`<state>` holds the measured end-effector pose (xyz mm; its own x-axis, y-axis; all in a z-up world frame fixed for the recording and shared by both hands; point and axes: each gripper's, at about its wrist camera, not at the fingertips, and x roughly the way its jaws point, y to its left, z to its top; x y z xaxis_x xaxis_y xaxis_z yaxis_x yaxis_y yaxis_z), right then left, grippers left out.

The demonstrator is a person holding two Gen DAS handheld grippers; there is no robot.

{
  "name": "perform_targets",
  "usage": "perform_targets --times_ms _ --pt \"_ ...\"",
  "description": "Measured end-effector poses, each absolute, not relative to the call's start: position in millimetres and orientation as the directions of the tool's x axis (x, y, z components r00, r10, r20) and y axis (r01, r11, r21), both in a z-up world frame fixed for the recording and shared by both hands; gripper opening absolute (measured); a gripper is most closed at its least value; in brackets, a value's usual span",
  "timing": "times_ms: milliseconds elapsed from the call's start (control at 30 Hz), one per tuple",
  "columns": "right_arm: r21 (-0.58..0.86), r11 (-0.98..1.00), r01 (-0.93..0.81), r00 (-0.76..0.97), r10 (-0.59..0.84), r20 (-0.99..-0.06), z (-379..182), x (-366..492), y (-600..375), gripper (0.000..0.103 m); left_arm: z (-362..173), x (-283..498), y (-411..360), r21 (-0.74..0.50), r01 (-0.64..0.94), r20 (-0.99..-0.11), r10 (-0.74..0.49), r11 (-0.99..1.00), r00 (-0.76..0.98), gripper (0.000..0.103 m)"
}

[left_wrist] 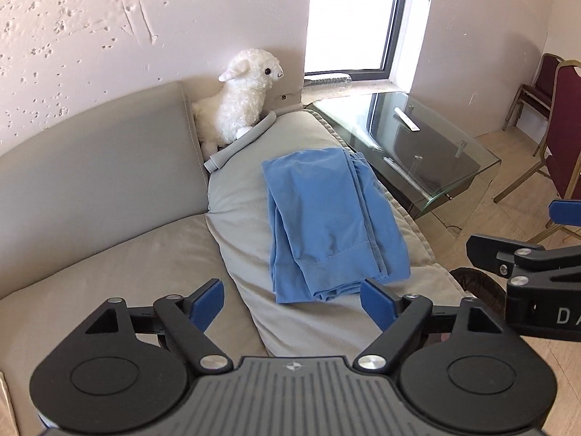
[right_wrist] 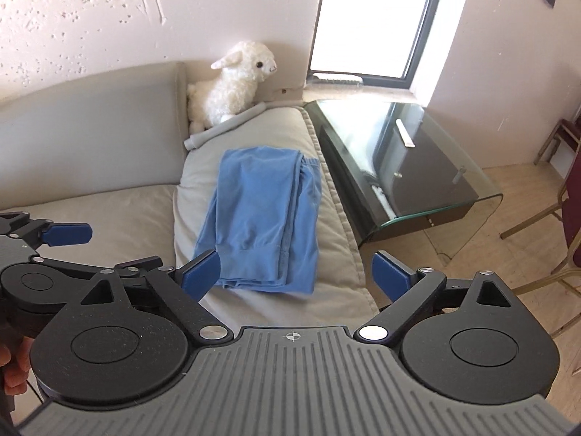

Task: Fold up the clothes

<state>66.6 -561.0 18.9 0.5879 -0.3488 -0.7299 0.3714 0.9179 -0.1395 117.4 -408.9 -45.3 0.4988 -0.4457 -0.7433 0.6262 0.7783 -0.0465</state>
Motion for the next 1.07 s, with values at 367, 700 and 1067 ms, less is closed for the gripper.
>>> perform_targets --times_ms 367,700,1067 --pt "-0.171 0.915 0.366 0.586 -0.37 -0.721 58.6 13.0 -536.7 0.101 -20.7 78.9 -394.6 -0.048 0.63 -0.726 -0.46 0.775 0.511 0.084" --pt "-0.165 0.912 0.376 0.591 -0.373 -0.715 59.1 11.1 -538.1 0.101 -23.8 76.4 -398.7 -0.045 0.624 -0.739 -0.446 0.78 0.505 0.084" --pt "-0.163 0.91 0.381 0.594 -0.376 -0.712 55.2 9.3 -543.9 0.101 -25.5 75.1 -402.6 -0.075 0.621 -0.737 -0.463 0.78 0.493 0.082"
